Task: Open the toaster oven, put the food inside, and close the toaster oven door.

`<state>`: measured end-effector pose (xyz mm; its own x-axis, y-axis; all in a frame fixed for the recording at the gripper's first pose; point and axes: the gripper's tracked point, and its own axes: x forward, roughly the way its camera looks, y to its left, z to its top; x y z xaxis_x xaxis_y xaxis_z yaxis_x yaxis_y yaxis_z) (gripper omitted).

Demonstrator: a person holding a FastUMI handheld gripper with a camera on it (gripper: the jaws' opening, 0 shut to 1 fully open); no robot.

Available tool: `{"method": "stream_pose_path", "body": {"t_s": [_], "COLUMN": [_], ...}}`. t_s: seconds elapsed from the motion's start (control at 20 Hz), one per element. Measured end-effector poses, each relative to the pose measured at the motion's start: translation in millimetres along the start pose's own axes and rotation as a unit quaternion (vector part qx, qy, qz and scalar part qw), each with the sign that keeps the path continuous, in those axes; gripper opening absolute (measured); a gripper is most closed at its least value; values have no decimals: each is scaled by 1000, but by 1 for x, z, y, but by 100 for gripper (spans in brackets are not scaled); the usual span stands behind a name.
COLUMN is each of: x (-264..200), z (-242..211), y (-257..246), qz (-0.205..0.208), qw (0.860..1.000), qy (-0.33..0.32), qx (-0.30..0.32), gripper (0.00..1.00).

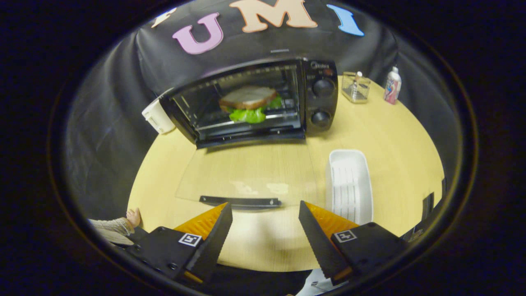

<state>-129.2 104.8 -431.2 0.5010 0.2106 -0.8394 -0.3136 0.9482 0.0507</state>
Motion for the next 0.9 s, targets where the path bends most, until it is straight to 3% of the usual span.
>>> {"method": "stream_pose_path", "body": {"t_s": [0.25,0.45,0.9], "x": [25,34,5], "z": [-20,-10,24], "y": [-9,-17,-8], "qz": [-16,-20,-15], "qw": [999,999,1000], "qy": [41,34,-3], "qx": [-7,-2,13], "gripper": [99,99,98]}}
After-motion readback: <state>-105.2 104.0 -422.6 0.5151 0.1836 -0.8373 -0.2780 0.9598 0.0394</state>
